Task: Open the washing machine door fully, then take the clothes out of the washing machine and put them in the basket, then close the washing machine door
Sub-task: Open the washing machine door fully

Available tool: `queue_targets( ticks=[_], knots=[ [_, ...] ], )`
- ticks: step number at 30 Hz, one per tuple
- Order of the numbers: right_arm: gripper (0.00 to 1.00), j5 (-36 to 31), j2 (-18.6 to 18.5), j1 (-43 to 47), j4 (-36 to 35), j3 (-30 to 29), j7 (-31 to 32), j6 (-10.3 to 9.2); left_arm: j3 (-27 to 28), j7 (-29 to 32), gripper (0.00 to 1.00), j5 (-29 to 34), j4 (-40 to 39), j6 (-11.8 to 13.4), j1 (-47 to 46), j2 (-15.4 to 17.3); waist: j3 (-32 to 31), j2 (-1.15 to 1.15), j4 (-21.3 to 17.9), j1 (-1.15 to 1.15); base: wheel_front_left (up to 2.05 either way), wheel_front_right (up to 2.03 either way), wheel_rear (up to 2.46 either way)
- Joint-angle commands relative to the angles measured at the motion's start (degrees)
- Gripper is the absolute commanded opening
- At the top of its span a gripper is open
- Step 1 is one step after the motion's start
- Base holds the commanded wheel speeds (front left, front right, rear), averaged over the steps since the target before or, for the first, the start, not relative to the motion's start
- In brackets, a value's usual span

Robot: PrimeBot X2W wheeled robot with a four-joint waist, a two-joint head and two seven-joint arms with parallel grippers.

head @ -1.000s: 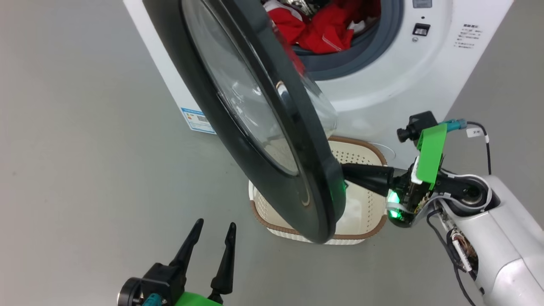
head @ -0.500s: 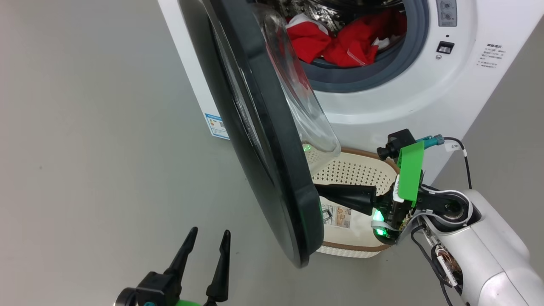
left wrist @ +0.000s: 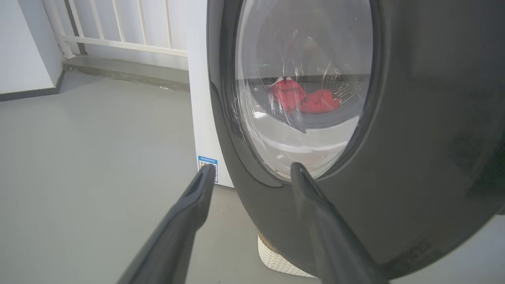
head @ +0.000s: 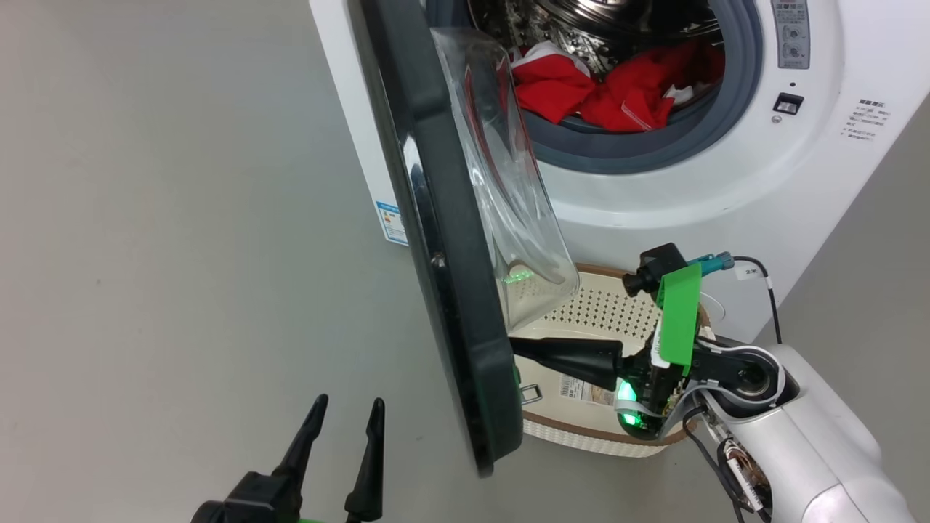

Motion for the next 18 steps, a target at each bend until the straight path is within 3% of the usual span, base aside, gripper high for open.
queue_targets(
  ticks=[1,18],
  knots=[
    [0.0,-0.54,1.93,0.71,-1.9,1.19,0.14,0.45,2.13,-0.46,1.0,0.25,-1.66,0.41,-0.35,0.5,-0.3,0.0,0.45,0.0,0.0,0.0,0.0],
    [0.0,-0.38,3.11,1.77,-2.56,3.58,-2.15,0.45,3.06,-0.46,1.0,0.51,-2.0,0.19,0.61,0.5,-1.31,0.0,1.32,0.0,0.0,0.0,0.0]
  ],
)
